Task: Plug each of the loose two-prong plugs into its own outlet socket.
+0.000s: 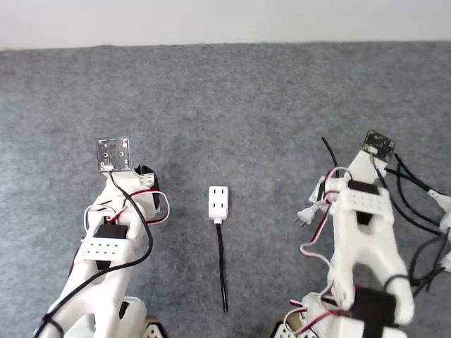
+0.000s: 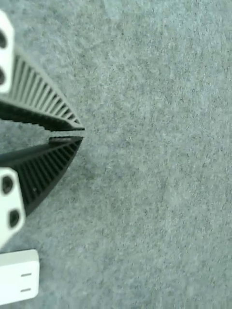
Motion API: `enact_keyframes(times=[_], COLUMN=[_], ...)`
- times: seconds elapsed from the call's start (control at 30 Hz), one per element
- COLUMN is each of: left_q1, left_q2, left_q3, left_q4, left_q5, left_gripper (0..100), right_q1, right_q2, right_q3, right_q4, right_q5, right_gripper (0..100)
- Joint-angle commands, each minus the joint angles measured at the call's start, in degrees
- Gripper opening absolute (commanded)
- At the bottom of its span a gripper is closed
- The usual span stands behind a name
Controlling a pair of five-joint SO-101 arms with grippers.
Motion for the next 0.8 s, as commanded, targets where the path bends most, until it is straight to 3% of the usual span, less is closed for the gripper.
enact_keyframes(times=[0.0, 0.37, 0.77], left_q1=[0.44, 0.53, 0.09], left_q2=[-0.88, -0.88, 7.3], left_q3=[-0.57, -0.57, -5.14], left_q4=[-1.41, -1.41, -1.32], left_q5=[0.09, 0.09, 0.09], left_gripper=[2, 2, 2], right_q1=[-0.04, -5.14, -4.26], right_q2=[1.19, -5.76, 4.7], right_q3=[-4.84, -0.44, -5.89], right_q4=[2.95, 1.71, 5.41], right_q5=[-2.02, -1.23, -0.97], right_gripper=[1.2, 1.2, 1.2])
